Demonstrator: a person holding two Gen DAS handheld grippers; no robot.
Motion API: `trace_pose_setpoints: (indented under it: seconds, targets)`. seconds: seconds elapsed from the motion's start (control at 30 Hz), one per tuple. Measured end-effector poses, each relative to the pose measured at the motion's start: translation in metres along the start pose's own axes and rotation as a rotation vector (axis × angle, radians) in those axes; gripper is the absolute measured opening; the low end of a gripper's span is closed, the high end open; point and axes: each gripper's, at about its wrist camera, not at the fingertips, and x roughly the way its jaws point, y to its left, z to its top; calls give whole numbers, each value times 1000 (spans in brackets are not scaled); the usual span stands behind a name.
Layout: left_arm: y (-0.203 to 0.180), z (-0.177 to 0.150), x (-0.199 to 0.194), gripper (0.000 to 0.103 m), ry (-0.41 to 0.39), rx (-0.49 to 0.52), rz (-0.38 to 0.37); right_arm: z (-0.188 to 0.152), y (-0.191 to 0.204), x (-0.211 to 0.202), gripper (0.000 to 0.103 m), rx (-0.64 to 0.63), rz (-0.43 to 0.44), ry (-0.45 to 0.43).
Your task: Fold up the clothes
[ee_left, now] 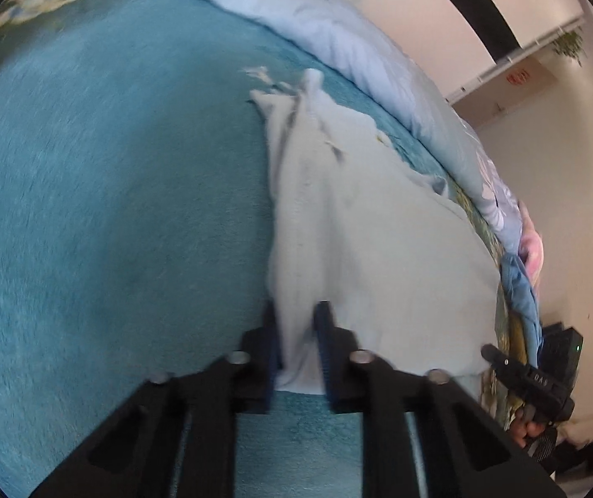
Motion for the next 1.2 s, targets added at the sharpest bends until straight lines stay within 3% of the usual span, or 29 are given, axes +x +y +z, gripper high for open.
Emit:
trace_pose_setpoints:
  seconds: [0.27,0.4,0.73,0.83,1.13,1.2]
  targets:
    - [-8,-6,-24,5,-21,-31,-18,-5,6,-17,5,18,5,-8]
    - [-10,-27,-45,5,-10,-6,-4,-9,9,-26,5,25,7,-11]
    - [4,-111,-98,5,13,113,35,-93,11,-70,5,23,-3,21]
    - [13,-124,-103,5,20,105,33,-114,10,-76,5,30,-6,28]
    - [19,-130,-99,6,33,106,24,-123,15,-72,9,3,-60,47]
    - [20,-128,-100,13,35,109,32,-123,16,-73,10,-13,-70,47]
